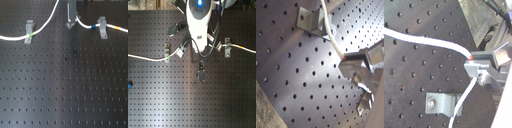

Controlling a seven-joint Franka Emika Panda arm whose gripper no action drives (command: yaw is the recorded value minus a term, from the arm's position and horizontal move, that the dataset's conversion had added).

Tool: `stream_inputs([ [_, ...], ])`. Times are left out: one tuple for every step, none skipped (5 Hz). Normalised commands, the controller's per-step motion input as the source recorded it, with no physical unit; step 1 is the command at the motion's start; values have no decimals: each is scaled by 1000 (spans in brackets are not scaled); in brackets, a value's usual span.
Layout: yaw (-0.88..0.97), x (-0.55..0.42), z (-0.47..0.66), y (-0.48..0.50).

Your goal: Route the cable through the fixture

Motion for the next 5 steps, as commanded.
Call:
stream_inputs([
  [-63, -14, 395, 149],
  [-37, -15, 377, 149],
  [-54, -11, 405, 124],
  [0, -162, 452, 26],
  [97, -237, 436, -1],
])
